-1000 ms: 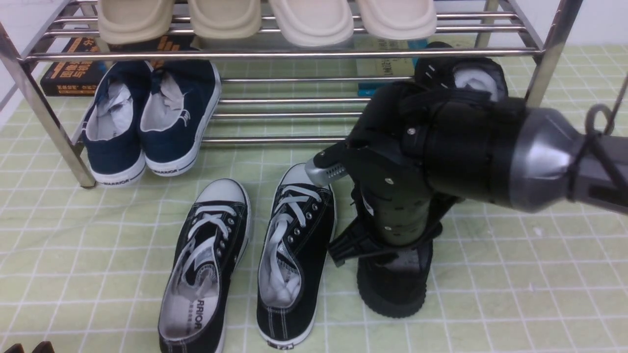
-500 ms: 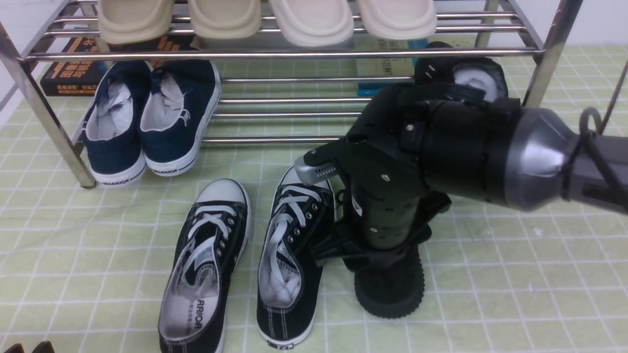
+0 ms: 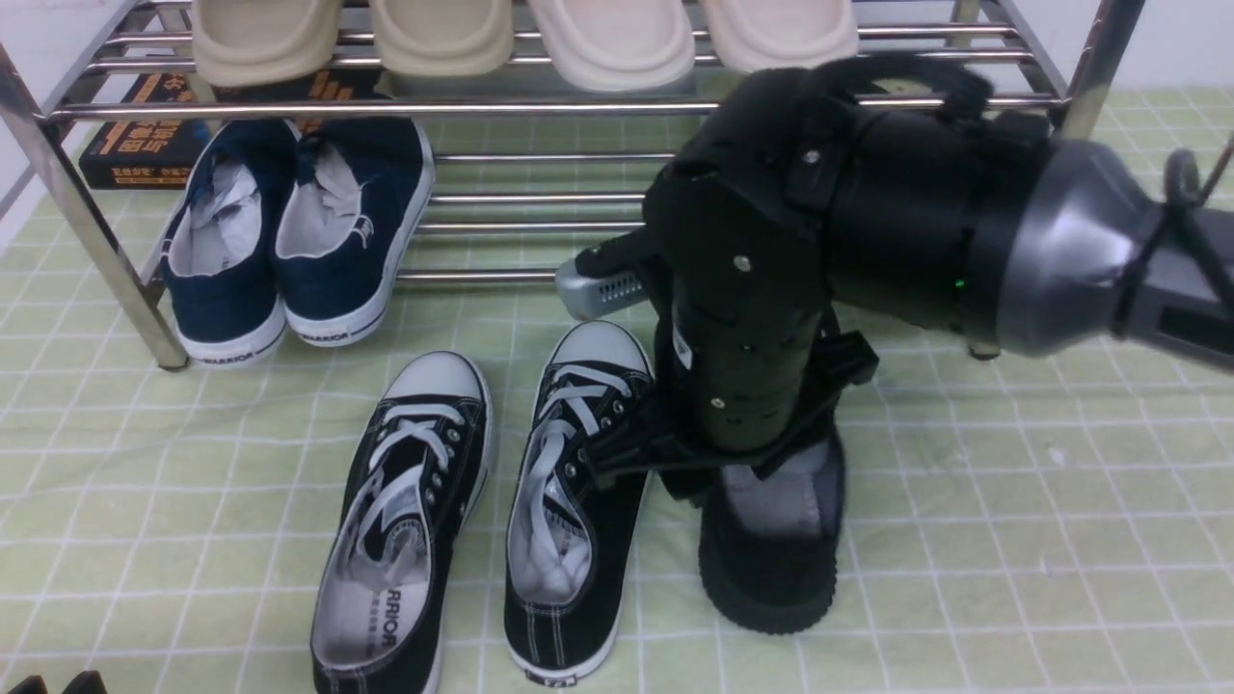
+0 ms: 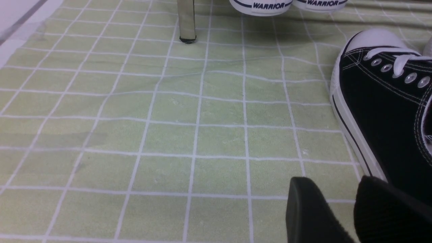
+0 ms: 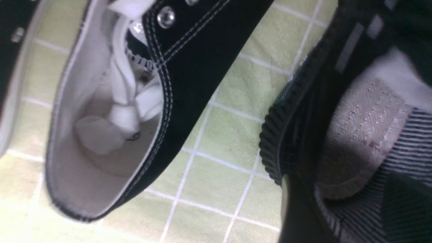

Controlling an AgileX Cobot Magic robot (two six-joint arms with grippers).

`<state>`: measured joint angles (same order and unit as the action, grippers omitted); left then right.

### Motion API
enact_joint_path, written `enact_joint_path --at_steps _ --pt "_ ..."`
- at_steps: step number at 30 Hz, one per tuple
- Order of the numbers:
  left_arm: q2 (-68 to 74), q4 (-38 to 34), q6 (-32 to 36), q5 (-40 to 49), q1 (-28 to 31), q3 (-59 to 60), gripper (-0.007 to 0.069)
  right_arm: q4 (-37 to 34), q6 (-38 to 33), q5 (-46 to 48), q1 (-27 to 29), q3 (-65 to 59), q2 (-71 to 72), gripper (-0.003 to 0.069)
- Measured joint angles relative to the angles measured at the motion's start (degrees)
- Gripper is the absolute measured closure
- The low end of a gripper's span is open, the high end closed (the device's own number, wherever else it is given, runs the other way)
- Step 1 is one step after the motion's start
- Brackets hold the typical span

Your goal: Take the shoes off the shelf with your hand from the green coffee tablecloth.

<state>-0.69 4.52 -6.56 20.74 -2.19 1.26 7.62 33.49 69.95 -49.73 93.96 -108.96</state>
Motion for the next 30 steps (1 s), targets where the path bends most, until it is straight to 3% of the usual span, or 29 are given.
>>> enact_joint_path --at_steps 5,12,15,26,30 --pt "0.00 0.00 0.00 0.00 0.00 0.00 0.0383 0.13 -0.06 -0.05 0.00 -0.05 -4.54 0.0387" --pt "0.00 0.00 0.00 0.00 0.00 0.00 0.0383 -1.71 -2.03 -0.23 0.06 -0.05 -6.71 0.0615" --pt "0.00 0.00 0.00 0.00 0.00 0.00 0.0383 -3.75 -2.52 -0.23 0.06 -0.05 -5.93 0.0656" --pt "0.00 0.00 0.00 0.00 0.00 0.00 0.0383 -5.84 -2.54 -0.23 0.06 -0.05 -4.99 0.0629" --pt "0.00 0.00 0.00 0.00 0.00 0.00 0.0383 -6.19 -2.80 -0.23 0.06 0.02 -4.92 0.0509"
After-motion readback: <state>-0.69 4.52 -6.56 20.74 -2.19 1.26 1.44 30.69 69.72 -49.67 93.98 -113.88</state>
